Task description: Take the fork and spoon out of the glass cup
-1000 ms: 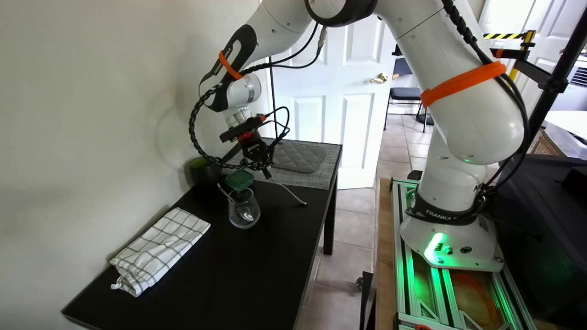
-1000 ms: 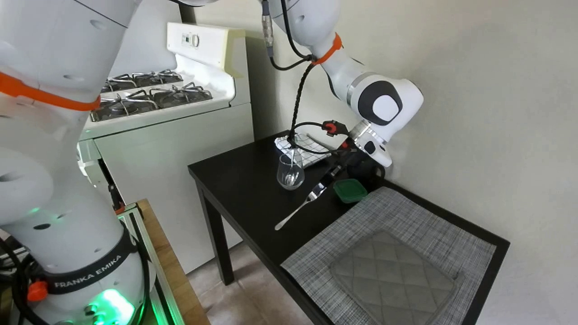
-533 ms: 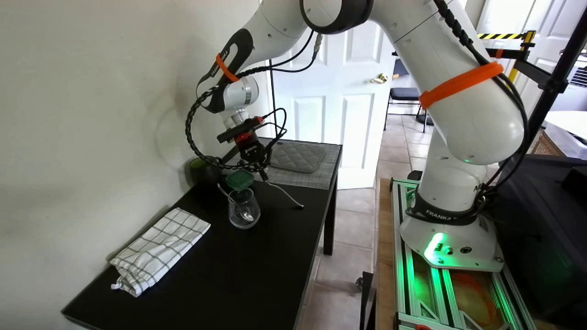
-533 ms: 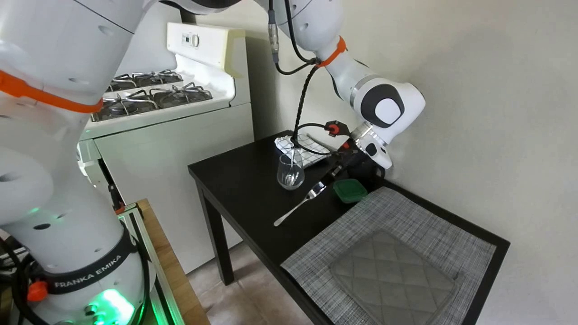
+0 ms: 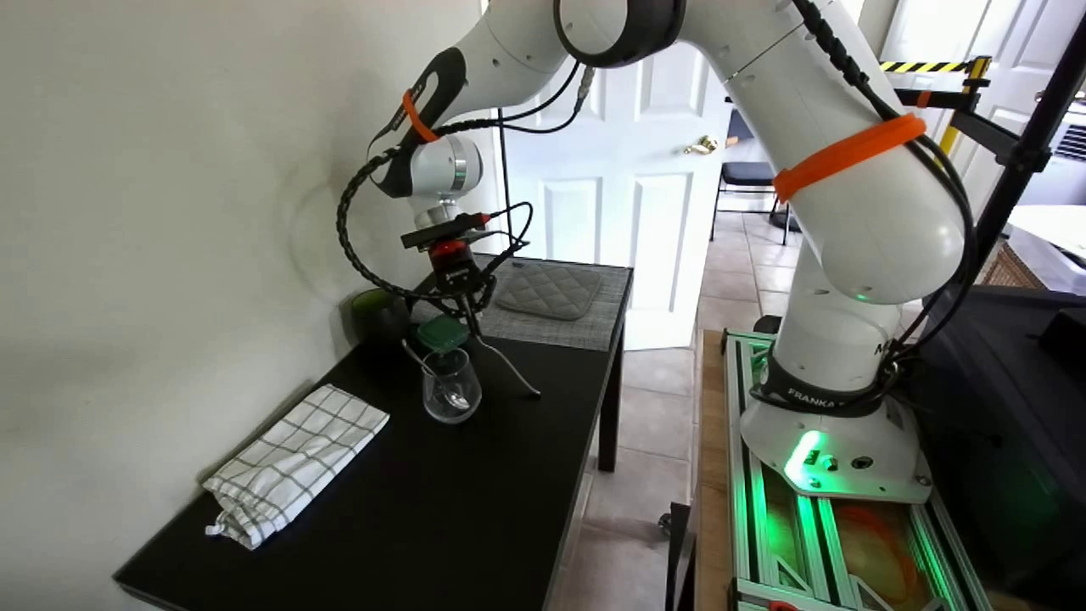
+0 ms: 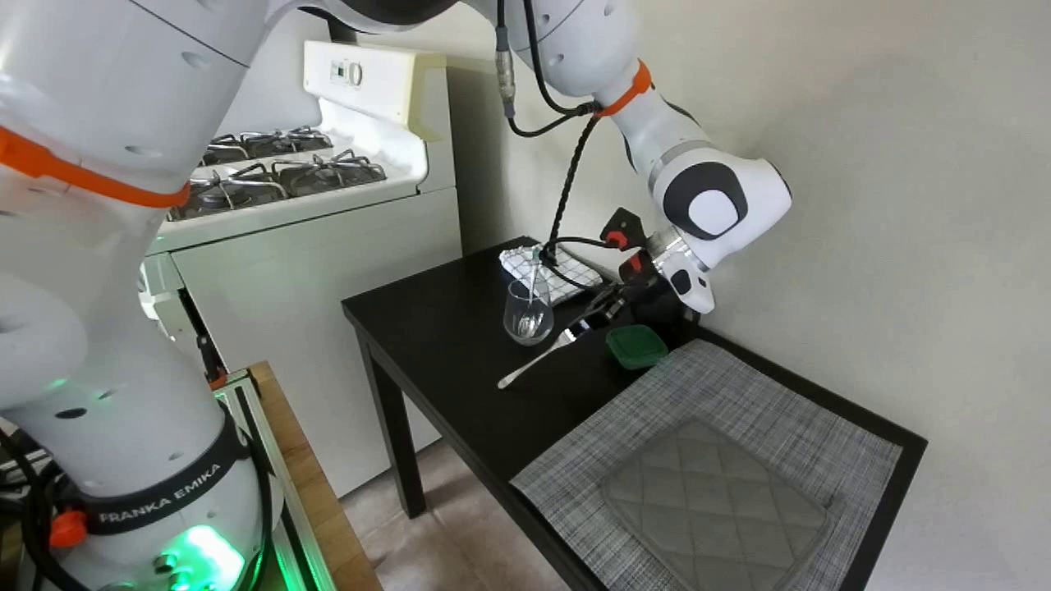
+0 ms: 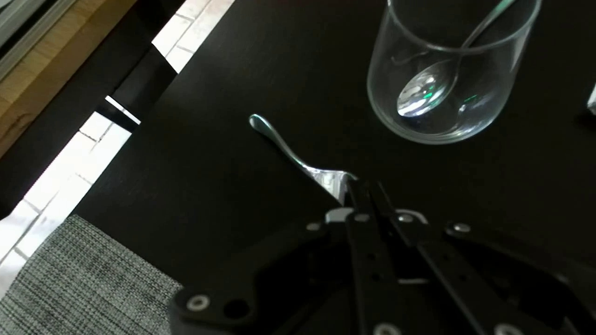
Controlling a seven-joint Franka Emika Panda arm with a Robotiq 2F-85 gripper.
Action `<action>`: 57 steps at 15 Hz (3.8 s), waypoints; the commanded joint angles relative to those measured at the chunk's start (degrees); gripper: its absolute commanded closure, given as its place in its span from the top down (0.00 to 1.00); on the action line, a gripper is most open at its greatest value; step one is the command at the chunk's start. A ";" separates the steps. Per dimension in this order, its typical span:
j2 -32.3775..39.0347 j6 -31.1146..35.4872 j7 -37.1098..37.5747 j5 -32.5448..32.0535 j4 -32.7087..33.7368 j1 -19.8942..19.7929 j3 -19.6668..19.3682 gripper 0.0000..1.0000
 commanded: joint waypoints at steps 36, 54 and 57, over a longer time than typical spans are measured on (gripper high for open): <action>4.54 15.43 -10.28 -9.36 -1.63 4.52 -0.35 0.26; -10.93 10.25 -8.70 -8.95 -5.99 7.62 1.45 1.00; -14.85 8.65 -7.45 -9.08 -8.25 9.09 1.96 1.00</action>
